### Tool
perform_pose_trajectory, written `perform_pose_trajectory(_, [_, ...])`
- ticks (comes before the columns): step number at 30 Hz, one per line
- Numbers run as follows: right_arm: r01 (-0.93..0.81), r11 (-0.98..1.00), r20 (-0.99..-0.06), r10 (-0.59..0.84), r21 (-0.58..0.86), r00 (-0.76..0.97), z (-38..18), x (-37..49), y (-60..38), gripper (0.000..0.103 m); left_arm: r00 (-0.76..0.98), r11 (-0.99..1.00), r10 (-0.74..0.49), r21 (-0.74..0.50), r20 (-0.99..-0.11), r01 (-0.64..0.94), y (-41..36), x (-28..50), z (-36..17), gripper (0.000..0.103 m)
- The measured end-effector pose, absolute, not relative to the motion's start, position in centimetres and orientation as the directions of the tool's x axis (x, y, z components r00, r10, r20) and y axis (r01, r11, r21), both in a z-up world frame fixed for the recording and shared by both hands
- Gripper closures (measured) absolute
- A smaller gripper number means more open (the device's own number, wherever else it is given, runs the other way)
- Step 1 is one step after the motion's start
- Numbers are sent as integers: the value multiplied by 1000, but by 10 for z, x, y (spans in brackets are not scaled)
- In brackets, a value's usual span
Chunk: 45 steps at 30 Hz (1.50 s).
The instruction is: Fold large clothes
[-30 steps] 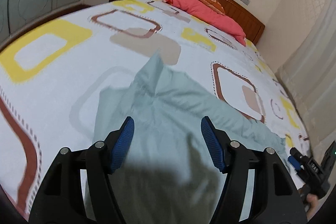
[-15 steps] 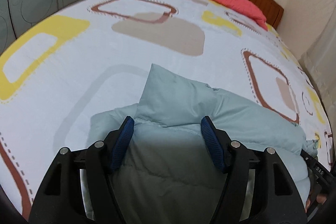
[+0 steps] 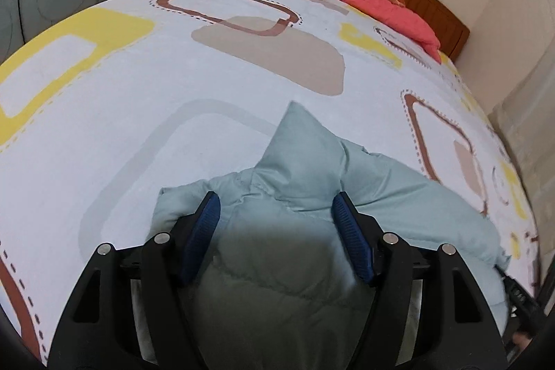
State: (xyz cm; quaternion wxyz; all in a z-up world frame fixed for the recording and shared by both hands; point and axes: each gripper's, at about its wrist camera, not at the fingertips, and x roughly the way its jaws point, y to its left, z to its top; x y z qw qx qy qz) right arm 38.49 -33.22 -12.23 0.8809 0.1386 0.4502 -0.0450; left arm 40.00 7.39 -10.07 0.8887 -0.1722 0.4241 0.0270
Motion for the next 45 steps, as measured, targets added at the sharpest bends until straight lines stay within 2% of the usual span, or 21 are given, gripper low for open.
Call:
perform_pose_trajectory(5, [203, 951, -789, 61, 231, 612, -117, 380, -336, 34, 632, 941, -113, -286, -767, -179, 76, 394, -90, 33])
perform_pose_trajectory(13, [266, 884, -717, 106, 386, 689, -88, 295, -381, 34, 691, 817, -181, -499, -700, -291, 130, 308, -72, 25])
perform_pose_trajectory(18, [349, 794, -710, 141, 498, 690, -104, 220, -412, 34, 688, 706, -199, -589, -698, -393, 150, 241, -87, 25])
perform_pose_trajectory(21, [388, 713, -697, 195, 583, 690, -119, 182, -420, 34, 698, 637, -261, -662, -667, -395, 145, 200, -98, 25])
perform_pose_trajectory(23, [391, 651, -670, 250, 651, 699, -129, 165, -418, 34, 704, 620, -285, -686, -650, -382, 137, 189, -101, 25])
perform_pose_trajectory(25, [385, 638, -653, 253, 667, 713, -131, 161, -414, 30, 710, 627, -299, -692, -637, -358, 128, 190, -102, 25])
perform_pose_trajectory(29, [353, 614, -614, 282, 706, 737, -131, 175, -407, 31, 726, 637, -279, -687, -629, -350, 119, 209, -104, 26])
perform_pose_trajectory(31, [350, 593, -610, 316, 725, 727, -140, 186, -401, 33, 723, 638, -284, -687, -630, -348, 115, 217, -107, 46])
perform_pose_trajectory(32, [352, 599, -612, 308, 720, 728, -140, 188, -399, 39, 716, 633, -283, -685, -639, -361, 114, 221, -111, 52])
perform_pose_trajectory(34, [347, 634, -628, 290, 692, 722, -140, 193, -392, 63, 717, 631, -268, -679, -644, -375, 114, 222, -114, 71])
perform_pose_trajectory(36, [339, 623, -619, 305, 704, 724, -142, 193, -392, 75, 722, 626, -287, -694, -630, -356, 115, 221, -114, 84])
perform_pose_trajectory(37, [332, 621, -613, 313, 710, 725, -143, 193, -393, 80, 724, 627, -293, -697, -625, -348, 115, 222, -113, 87])
perform_pose_trajectory(39, [316, 624, -602, 320, 715, 731, -140, 189, -392, 84, 727, 639, -289, -691, -622, -337, 114, 220, -109, 90])
perform_pose_trajectory(45, [299, 639, -599, 321, 709, 734, -128, 175, -390, 86, 732, 651, -288, -687, -617, -323, 116, 199, -96, 92])
